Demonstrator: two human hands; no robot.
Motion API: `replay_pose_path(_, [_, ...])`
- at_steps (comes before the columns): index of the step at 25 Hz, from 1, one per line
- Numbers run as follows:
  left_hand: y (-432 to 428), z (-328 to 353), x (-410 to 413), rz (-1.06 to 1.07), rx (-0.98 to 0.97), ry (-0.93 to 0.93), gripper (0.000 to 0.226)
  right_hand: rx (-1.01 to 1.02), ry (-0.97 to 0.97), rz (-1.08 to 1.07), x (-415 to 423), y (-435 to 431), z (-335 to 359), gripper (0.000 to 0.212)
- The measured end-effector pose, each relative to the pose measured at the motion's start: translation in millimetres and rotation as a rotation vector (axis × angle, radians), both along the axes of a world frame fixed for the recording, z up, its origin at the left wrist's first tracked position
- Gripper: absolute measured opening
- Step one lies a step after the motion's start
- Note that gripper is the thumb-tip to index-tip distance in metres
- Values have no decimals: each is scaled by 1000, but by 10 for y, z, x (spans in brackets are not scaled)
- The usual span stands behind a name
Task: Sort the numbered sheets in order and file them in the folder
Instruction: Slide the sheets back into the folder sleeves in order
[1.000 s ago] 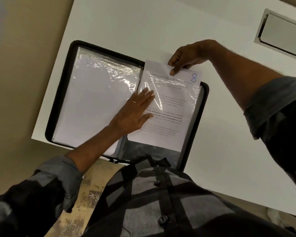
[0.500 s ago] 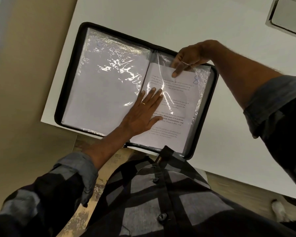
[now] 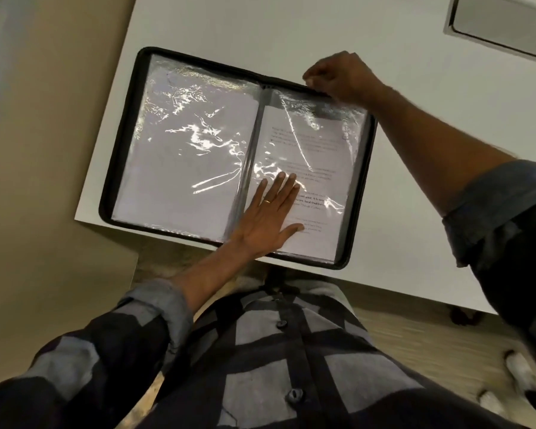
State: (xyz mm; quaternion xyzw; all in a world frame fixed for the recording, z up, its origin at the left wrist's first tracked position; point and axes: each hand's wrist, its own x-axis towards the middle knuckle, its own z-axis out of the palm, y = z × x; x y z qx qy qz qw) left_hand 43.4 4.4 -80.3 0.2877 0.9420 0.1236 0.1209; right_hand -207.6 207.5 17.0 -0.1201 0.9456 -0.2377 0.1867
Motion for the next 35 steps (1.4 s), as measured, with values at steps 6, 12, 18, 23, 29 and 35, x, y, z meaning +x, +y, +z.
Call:
replay_pose_path(6, [416,-14,364,118,-17,-102,95,-148,186,-136,1218,225,-146,37])
replay_pose_path(12, [544,31,426,151,-82,-82,64,-197,150,-344,2780,554,-264,36])
replay_pose_path(18, [436,282,445,283,296,-179,54,-249,120,-407,3455,429,-216,34])
replay_pose_path(23, [123,770,539,385,685,-274,57,-321,61,-287,3332,-138,-56,43])
replay_pose_path(29, [-769,1417,369,705,953,-231,77,-470,88,-73,2993,-995,247,63])
replay_pose_path(35, [-1776,1314,71,906,722,-474,82,-215,-68,337,2840,-1938,-13,80])
